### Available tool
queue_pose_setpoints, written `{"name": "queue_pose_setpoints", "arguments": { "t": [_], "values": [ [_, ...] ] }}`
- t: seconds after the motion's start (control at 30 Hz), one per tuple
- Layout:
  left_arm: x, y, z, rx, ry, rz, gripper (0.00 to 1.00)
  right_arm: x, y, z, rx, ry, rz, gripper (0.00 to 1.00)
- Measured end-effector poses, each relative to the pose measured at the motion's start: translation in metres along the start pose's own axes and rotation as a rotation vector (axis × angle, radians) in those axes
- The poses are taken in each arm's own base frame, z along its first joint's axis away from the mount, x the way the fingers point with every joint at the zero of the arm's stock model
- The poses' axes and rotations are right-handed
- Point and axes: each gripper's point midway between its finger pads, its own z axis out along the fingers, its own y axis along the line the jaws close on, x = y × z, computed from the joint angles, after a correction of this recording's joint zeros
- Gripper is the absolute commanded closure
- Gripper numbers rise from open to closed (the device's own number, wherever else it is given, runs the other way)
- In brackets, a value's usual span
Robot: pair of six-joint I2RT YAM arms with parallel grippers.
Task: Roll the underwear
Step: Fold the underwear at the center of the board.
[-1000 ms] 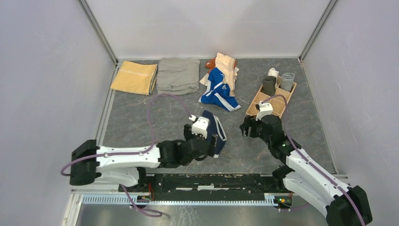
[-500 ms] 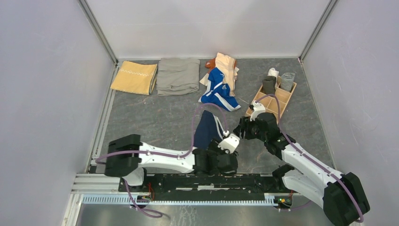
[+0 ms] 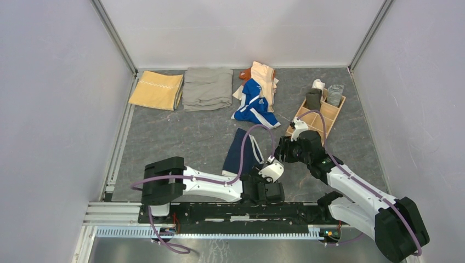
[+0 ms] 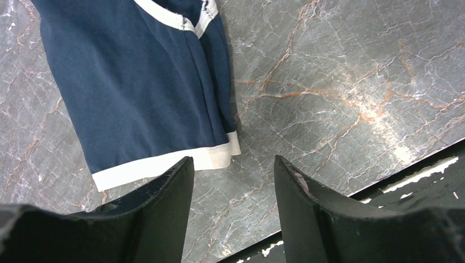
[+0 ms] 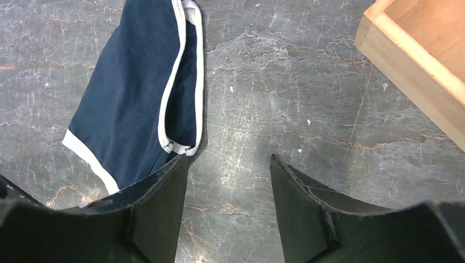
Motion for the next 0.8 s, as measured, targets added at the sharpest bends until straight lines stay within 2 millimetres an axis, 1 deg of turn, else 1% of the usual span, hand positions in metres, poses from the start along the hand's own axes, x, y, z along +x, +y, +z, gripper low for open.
{"name": "queue_pose_setpoints", "arguments": {
  "t": [0.17, 0.27, 0.57, 0.8],
  "values": [
    [-0.004, -0.008, 0.006, -0.012, 0.008, 0.011, 0.43, 0.0, 0.001, 0.0, -0.004, 0.002, 0.0, 0.38],
    [-0.003, -0.011, 0.01, -0.022, 0.016, 0.022, 0.47, 0.0, 0.0, 0.0, -0.004, 0.002, 0.002, 0.38],
    [0.009, -0.003, 0.018, -0.083, 0.05, 0.065, 0.47, 0.001, -0.001, 0.0, -0.006, 0.005, 0.006, 0.39],
    [0.01, 0.001, 0.021, -0.101, 0.053, 0.071, 0.52, 0.002, -0.001, 0.001, -0.007, 0.011, 0.005, 0.4]
  ]
}}
